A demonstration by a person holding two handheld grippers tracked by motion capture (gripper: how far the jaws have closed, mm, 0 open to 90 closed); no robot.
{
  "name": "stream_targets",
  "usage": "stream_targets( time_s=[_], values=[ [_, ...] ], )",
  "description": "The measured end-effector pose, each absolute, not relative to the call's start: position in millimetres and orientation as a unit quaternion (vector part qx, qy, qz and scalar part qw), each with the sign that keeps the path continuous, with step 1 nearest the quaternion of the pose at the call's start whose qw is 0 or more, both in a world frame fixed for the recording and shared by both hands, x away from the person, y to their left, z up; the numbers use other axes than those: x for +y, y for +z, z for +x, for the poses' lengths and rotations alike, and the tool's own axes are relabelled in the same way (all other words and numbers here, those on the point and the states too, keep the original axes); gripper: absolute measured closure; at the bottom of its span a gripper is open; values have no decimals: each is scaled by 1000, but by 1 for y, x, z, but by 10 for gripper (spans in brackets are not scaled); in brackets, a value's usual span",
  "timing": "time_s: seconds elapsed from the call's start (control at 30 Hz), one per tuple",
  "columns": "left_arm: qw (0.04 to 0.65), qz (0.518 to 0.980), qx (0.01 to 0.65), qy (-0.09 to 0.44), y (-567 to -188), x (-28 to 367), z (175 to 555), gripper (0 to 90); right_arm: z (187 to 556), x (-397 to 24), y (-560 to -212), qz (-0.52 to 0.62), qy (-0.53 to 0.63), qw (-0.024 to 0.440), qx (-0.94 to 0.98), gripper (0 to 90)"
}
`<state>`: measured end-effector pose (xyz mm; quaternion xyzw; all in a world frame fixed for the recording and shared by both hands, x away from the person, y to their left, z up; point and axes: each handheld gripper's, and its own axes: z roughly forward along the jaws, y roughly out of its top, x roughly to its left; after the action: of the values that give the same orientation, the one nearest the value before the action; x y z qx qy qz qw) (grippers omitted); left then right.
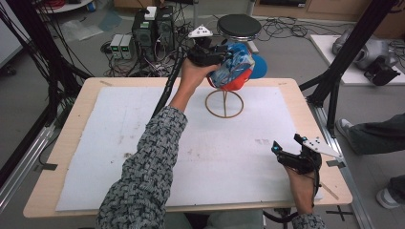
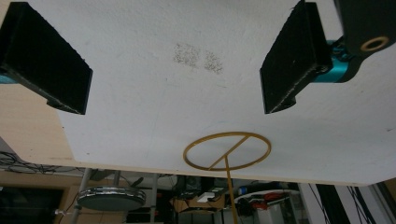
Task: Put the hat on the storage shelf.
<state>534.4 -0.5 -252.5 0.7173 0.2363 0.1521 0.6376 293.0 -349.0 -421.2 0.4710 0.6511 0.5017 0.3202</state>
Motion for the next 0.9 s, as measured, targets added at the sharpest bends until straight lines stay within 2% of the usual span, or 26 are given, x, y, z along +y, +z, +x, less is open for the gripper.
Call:
stream_targets(
  time_s=[0.47, 0.9],
  values=[
    [616, 726, 246, 181, -256, 56, 508, 425, 301, -343, -420, 466, 504, 321, 652, 83],
    [588, 728, 270, 227, -278, 131, 463, 377, 310, -331, -418, 457, 501, 323, 660, 83]
  ],
)
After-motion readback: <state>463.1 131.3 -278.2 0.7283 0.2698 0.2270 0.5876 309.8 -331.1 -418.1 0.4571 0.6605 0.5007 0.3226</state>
